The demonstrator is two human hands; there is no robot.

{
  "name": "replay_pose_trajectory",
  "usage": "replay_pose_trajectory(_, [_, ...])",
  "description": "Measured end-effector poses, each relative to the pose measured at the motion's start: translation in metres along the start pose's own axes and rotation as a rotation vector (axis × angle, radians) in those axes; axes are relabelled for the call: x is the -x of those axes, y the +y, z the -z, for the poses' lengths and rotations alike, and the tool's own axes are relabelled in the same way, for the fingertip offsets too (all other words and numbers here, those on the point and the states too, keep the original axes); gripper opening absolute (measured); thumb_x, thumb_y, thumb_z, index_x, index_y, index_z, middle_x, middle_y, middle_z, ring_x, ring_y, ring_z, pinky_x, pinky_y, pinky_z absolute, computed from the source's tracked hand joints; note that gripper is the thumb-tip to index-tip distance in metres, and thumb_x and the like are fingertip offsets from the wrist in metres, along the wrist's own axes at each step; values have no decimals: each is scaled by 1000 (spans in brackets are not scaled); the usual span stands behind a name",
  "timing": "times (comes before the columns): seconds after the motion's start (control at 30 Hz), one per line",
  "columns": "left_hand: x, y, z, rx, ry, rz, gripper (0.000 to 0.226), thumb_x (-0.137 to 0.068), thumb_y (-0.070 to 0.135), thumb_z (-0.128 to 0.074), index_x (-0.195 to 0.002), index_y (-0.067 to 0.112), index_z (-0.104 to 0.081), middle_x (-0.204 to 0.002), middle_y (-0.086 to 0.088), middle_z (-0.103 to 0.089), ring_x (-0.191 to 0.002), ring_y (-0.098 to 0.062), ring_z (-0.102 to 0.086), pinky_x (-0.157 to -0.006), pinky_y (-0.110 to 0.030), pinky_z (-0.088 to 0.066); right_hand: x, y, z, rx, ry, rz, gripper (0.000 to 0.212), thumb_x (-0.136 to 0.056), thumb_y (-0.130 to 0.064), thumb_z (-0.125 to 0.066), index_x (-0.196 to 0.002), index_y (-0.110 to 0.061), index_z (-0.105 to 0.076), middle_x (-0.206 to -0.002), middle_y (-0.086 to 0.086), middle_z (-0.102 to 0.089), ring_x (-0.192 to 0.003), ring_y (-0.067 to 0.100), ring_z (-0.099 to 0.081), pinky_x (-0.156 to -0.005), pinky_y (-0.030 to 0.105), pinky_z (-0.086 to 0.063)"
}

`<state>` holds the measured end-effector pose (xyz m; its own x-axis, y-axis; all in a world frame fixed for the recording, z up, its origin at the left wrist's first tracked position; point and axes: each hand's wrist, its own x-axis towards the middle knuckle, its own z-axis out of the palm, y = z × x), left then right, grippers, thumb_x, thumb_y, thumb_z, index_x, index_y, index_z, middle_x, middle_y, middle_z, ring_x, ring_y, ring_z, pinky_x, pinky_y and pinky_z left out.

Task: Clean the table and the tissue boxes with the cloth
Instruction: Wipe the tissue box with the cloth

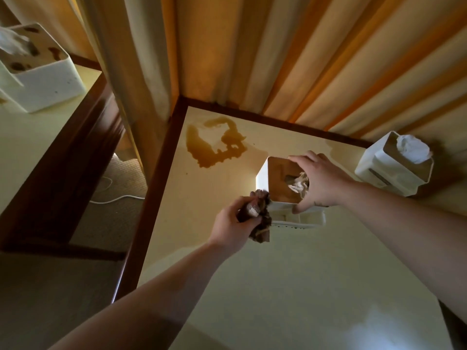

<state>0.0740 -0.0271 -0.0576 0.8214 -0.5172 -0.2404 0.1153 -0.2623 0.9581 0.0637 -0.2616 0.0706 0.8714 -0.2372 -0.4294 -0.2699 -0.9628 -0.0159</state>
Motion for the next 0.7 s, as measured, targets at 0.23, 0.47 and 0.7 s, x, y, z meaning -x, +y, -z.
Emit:
replay_pose_trajectory(0.23, [-60,39,6,22,22,-28,39,-93,18,-68,-123,42,-68,-102,20,-71,-93,7,-64,-66,-4,-46,1,0,-1,-25,-15,-12,150,-36,-70,-95,-161,-38,-19,-149,-10,-30,-137,20,-32,-103,45,-50])
replay_pose_trajectory(0.47, [-85,49,8,48,-12,26,32,-97,21,-63,-121,43,-64,-104,15,-71,-96,-7,-66,-81,-30,-55,0,-1,-2,-39,-16,-30,150,-34,-69,-96,-159,-38,-21,-144,-10,-32,-134,21,-34,-100,47,-51])
replay_pose_trajectory(0.7, [-24,21,2,18,-10,48,38,-91,20,-68,-119,45,-63,-101,21,-68,-93,-1,-64,-71,-16,-49,0,1,-6,-16,3,-21,146,-36,-70,-92,-159,-37,-20,-142,-8,-32,-133,23,-34,-97,47,-51])
